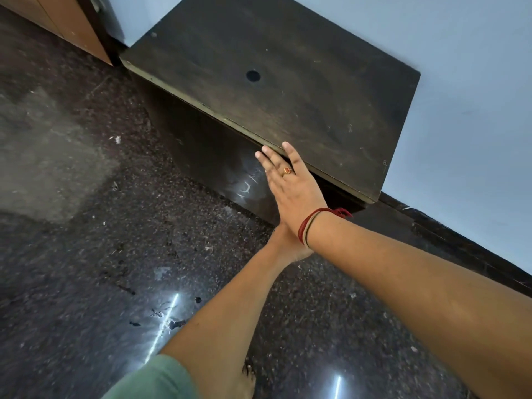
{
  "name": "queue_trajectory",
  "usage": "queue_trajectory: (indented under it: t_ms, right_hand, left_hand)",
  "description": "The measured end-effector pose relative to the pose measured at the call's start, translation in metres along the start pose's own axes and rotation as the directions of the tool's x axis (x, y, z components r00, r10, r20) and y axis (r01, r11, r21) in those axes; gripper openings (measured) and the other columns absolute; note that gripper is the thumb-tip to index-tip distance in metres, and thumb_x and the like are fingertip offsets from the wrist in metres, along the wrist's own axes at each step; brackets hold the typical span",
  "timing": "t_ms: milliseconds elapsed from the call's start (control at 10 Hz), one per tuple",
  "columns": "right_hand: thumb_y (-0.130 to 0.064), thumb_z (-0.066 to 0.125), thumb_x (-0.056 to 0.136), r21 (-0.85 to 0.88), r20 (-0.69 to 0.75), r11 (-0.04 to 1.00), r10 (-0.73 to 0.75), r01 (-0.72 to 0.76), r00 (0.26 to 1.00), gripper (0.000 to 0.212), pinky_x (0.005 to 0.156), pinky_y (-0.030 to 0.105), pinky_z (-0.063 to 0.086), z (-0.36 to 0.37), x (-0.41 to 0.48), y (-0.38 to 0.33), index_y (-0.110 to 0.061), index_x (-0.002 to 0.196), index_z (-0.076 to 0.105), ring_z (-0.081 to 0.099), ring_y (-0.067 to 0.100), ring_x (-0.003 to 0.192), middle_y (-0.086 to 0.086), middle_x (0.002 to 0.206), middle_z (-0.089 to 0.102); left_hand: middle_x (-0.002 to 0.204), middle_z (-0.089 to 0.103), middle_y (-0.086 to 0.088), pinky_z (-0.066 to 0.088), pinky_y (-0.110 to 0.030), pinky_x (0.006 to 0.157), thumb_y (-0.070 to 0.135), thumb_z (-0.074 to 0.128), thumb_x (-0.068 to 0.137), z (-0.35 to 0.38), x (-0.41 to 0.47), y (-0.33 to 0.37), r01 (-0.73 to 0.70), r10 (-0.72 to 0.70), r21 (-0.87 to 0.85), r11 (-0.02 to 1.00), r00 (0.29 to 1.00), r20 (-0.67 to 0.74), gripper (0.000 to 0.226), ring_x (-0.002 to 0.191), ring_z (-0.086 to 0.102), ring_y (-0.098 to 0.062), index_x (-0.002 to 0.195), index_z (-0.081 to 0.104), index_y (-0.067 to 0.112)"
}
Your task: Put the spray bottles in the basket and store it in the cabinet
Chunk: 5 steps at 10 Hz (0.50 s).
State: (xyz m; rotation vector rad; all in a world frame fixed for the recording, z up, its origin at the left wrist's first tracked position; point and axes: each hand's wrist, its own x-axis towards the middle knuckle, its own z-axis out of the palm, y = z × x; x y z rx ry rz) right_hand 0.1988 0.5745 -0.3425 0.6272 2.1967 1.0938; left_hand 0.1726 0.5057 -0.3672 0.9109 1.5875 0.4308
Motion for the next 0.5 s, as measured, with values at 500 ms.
queue_trajectory:
  t_ms: [500]
  right_hand:
    - [-0.031,0.023,0.100,0.400,-0.020,0.916,0.046,-0.034,0.999,0.066,0.107,0.060,-0.020,-0.042,-0.009,-0.012,-0.010,0.150,-0.015,-0.024,0.034,0.144,0.017,0.155,-0.028]
  left_hand:
    - [0.113,0.068,-0.002,0.041,-0.041,0.100,0.035,0.052,0.088,-0.032,-0.009,-0.055,-0.098,0.263,0.711,0.696,0.956,-0.126,0.034,0.112,0.060,-0.026,0.116,0.063,0.018]
